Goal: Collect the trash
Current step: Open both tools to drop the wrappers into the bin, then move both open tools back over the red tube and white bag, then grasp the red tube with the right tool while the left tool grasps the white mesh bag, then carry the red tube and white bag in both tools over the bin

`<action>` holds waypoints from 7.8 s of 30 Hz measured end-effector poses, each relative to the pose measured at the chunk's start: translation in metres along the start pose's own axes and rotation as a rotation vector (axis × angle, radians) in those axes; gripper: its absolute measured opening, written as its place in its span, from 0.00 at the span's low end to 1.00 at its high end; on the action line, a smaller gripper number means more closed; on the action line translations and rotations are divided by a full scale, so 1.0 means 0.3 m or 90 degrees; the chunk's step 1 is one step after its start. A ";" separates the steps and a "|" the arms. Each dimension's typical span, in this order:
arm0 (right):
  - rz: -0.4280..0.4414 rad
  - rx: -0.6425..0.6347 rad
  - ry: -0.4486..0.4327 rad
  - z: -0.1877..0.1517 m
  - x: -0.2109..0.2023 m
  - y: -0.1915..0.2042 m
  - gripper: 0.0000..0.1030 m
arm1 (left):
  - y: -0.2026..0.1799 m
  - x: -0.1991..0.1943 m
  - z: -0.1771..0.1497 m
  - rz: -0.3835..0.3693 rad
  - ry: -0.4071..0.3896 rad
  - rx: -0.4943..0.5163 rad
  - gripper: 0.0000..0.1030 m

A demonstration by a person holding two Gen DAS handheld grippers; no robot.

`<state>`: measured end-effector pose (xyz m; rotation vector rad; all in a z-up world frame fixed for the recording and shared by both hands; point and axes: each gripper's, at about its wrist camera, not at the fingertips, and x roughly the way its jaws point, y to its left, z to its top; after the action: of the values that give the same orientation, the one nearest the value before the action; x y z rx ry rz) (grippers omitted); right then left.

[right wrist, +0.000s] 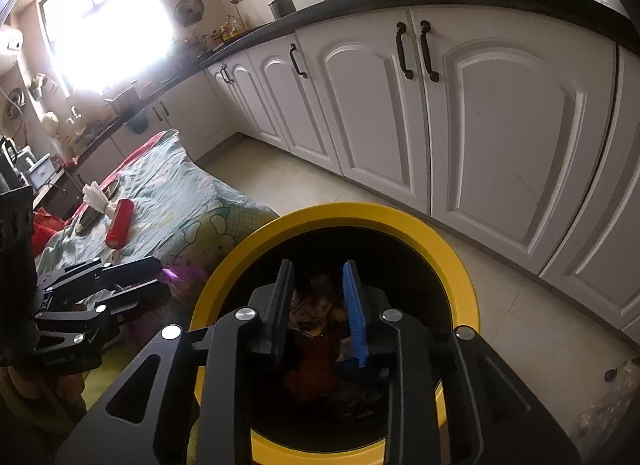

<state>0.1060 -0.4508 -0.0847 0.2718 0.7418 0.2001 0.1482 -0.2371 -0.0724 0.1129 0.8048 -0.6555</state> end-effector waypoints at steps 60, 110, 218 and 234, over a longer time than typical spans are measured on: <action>0.082 -0.147 -0.044 0.084 -0.037 0.494 0.79 | 0.384 -0.435 -0.082 0.202 -0.157 -0.188 0.89; 0.137 -0.352 0.059 0.087 0.476 1.056 0.79 | 0.943 -0.539 -0.163 0.295 -0.190 -0.383 0.89; 0.016 -0.056 -0.078 0.103 -0.114 0.204 0.31 | 0.254 -0.182 0.116 -0.009 -0.085 -0.127 0.03; -0.033 -0.044 -0.053 0.027 -0.129 0.095 0.31 | 0.057 -0.068 0.061 -0.041 -0.019 -0.044 0.03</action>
<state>0.0812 -0.4357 -0.0454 0.1933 0.6567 0.1638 0.1594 -0.2193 -0.0477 0.0146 0.8036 -0.6875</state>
